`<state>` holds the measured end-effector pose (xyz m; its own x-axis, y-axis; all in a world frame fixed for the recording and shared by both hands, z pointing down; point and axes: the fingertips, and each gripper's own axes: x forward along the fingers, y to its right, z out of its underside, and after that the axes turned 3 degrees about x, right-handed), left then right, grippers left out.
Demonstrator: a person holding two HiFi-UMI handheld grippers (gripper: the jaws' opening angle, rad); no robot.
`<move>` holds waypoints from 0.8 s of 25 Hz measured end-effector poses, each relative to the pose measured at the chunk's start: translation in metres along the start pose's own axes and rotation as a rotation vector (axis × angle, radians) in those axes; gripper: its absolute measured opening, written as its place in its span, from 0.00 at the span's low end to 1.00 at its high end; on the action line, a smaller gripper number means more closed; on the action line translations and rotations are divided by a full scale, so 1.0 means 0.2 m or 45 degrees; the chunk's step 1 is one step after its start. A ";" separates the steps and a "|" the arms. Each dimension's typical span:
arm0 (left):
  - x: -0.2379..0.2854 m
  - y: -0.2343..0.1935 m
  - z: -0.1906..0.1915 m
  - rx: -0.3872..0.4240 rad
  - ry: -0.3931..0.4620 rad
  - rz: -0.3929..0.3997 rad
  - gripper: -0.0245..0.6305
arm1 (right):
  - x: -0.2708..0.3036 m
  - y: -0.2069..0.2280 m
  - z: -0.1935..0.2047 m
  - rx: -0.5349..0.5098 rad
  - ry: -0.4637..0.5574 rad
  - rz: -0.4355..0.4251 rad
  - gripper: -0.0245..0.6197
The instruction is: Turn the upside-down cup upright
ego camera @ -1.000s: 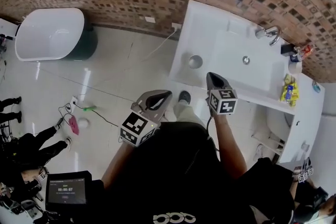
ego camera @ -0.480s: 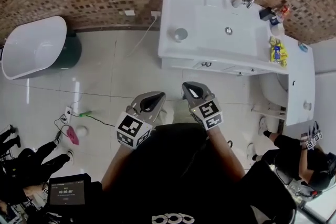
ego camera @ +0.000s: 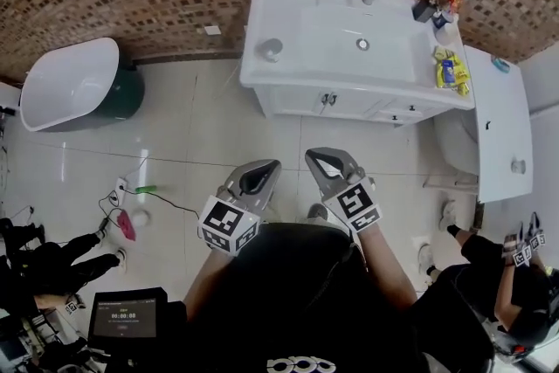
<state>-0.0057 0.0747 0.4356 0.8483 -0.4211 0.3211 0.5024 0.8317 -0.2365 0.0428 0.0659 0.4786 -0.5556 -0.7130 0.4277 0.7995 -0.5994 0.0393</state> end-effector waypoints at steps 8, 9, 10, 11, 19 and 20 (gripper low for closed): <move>0.07 0.67 0.19 -0.024 -0.040 0.048 0.06 | -0.66 -0.03 0.39 0.127 0.003 0.017 0.03; 0.07 0.71 0.19 -0.015 -0.038 0.052 0.06 | -0.70 -0.05 0.40 0.132 0.009 0.010 0.03; 0.07 0.74 0.18 -0.007 -0.036 0.055 0.06 | -0.73 -0.07 0.41 0.132 0.013 0.004 0.03; 0.07 0.77 0.17 -0.003 -0.034 0.056 0.06 | -0.76 -0.09 0.42 0.125 0.013 0.001 0.03; -0.01 0.84 0.14 0.022 -0.003 0.050 0.06 | -0.87 -0.07 0.40 0.089 0.036 0.024 0.03; -0.04 0.82 0.13 0.020 0.006 0.040 0.06 | -0.86 -0.08 0.39 0.091 0.037 0.022 0.03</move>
<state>0.0663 0.2242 0.4191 0.8645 -0.3960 0.3096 0.4726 0.8502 -0.2321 0.1433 0.2254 0.4752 -0.5474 -0.7336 0.4026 0.8225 -0.5605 0.0971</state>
